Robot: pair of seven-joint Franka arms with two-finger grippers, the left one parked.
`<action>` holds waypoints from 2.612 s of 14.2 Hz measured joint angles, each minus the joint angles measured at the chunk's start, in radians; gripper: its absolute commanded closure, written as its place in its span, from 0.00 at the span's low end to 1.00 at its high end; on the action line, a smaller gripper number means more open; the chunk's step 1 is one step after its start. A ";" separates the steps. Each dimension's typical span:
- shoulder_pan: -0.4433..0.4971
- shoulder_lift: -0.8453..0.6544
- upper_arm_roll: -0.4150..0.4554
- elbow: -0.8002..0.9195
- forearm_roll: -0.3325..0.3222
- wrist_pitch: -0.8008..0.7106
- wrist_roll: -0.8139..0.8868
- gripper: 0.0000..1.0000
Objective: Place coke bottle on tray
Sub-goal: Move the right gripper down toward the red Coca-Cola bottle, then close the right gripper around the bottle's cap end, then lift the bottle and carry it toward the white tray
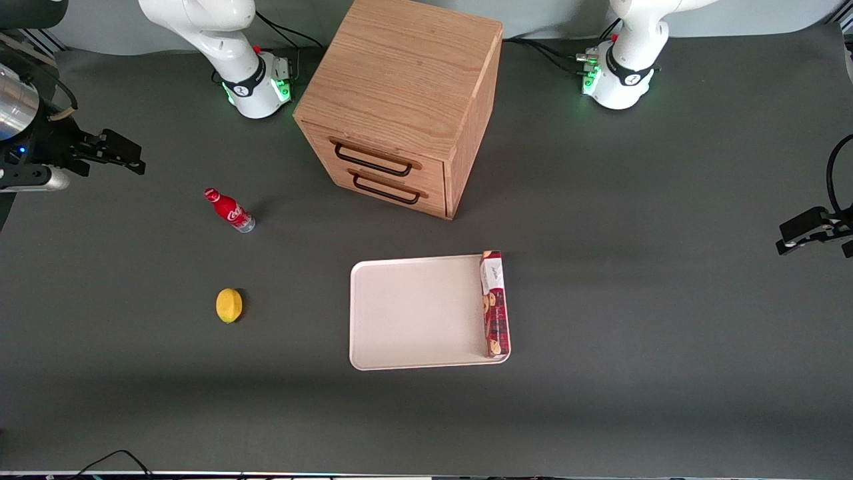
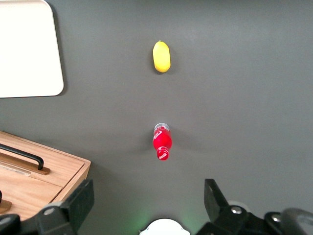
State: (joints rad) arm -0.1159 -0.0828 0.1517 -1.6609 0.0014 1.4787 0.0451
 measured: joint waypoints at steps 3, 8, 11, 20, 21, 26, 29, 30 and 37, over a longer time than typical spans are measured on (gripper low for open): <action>0.000 0.008 0.000 0.011 0.000 -0.020 0.000 0.00; 0.002 0.009 0.000 0.013 0.000 -0.040 0.000 0.00; 0.001 -0.020 0.000 -0.052 0.000 -0.051 0.000 0.00; -0.001 -0.179 -0.005 -0.852 0.000 0.621 0.000 0.00; -0.001 -0.165 -0.005 -0.868 0.000 0.650 0.000 0.05; -0.004 -0.113 -0.009 -0.872 0.000 0.708 0.000 0.29; -0.004 -0.108 -0.009 -0.872 0.000 0.725 0.000 0.71; -0.004 -0.105 -0.009 -0.872 0.000 0.728 0.000 0.74; -0.002 -0.091 -0.009 -0.869 -0.002 0.734 0.000 1.00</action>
State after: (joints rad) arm -0.1180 -0.1734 0.1431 -2.5295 -0.0002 2.2129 0.0447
